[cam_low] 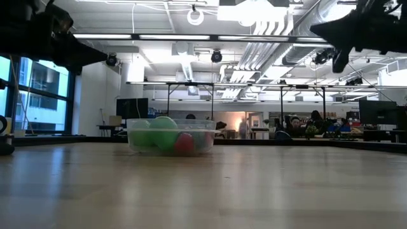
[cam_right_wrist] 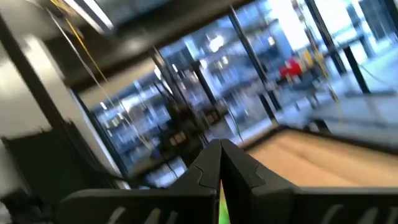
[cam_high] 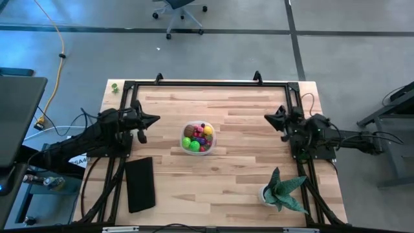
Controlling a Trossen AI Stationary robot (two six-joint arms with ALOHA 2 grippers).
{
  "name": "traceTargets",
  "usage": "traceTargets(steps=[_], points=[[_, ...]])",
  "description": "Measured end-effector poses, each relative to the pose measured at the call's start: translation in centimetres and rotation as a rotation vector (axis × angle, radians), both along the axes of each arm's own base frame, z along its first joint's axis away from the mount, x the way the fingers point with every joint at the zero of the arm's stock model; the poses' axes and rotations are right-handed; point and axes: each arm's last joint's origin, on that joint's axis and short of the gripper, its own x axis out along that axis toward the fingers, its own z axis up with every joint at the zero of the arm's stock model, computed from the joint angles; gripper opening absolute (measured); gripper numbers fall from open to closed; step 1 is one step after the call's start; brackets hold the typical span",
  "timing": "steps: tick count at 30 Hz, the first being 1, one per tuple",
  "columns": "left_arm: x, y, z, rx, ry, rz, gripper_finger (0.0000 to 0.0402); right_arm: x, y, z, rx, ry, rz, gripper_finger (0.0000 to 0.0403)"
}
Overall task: Pick and placing Produce into tupperware
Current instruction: Return to Home Position
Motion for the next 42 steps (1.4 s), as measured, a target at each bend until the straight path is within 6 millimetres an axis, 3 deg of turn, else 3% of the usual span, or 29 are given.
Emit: traceTargets(steps=[19,42], points=[[-0.3,-0.1,-2.1,-0.013,0.233,0.009,0.0001,0.2,0.0,-5.0,0.075,0.517,0.000,0.0000],[-0.3,-0.1,-2.1,-0.012,0.232,0.010,0.0001,0.1,0.0,-5.1,0.077,0.531,0.007,0.0000]])
